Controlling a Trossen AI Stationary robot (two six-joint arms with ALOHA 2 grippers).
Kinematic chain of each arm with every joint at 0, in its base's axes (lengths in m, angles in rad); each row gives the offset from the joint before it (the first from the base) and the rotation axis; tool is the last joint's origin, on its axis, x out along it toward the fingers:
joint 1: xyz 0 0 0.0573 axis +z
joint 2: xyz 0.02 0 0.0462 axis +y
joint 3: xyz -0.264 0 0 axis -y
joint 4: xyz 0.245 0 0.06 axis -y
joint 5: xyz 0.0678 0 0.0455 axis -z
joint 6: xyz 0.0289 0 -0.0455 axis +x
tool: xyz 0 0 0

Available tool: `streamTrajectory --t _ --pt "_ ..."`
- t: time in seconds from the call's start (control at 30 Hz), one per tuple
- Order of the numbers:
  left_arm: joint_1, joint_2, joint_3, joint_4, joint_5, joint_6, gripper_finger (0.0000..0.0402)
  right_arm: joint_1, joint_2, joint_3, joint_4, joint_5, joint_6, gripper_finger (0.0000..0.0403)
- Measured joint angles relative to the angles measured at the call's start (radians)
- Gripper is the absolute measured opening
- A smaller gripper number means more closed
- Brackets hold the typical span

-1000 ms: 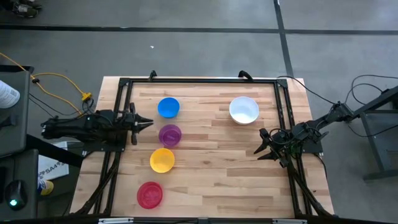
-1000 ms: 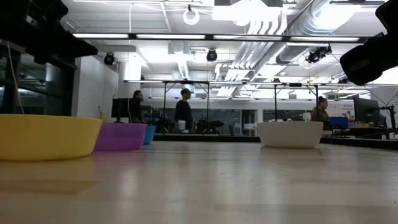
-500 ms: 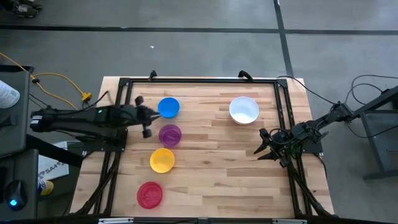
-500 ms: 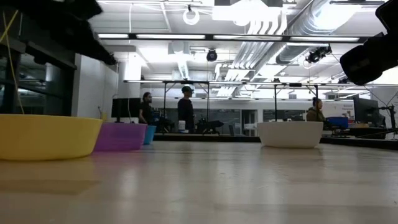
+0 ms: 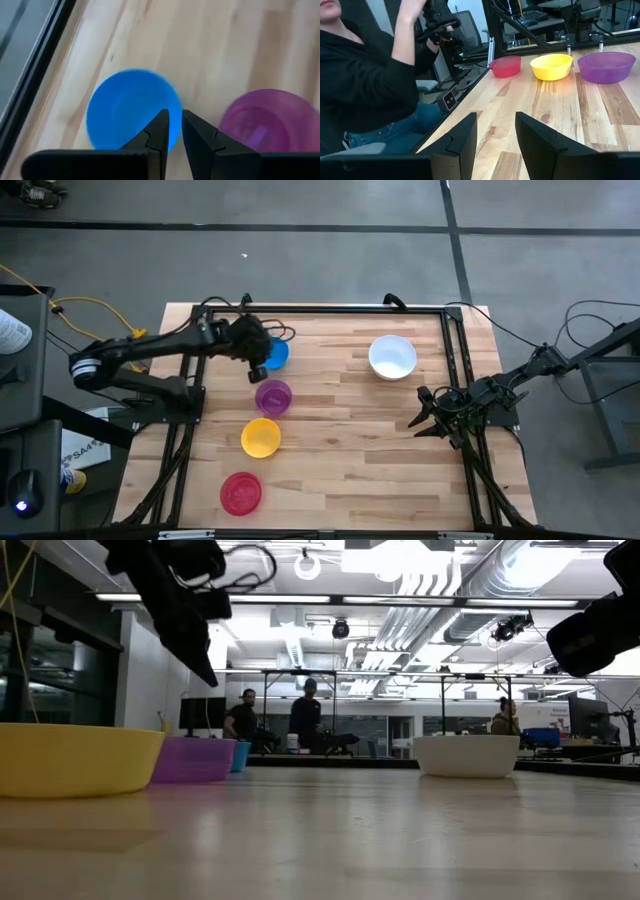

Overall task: Nest bowls inside each other
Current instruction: Stack the blue bowl on the white bowl

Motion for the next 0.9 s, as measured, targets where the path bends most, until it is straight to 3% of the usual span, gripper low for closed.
streamTrajectory --t 0.3,0.5,0.67,0.9 --pt "0.175 0.063 0.002 -0.038 -0.001 -0.341 0.0051 0.0 0.0 0.0 0.0 0.0 0.0 0.0128" --pt "0.232 0.067 0.002 -0.069 -0.009 -0.524 0.0051 0.0 0.0 0.0 0.0 0.0 0.0 0.0128" --pt "0.23 0.126 0.014 -0.124 0.002 -0.533 0.0051 0.0 0.0 0.0 0.0 0.0 0.0 0.0128" --pt "0.23 0.32 0.237 -0.336 -0.008 -0.411 0.0051 0.0 0.0 0.0 0.0 0.0 0.0 0.0128"
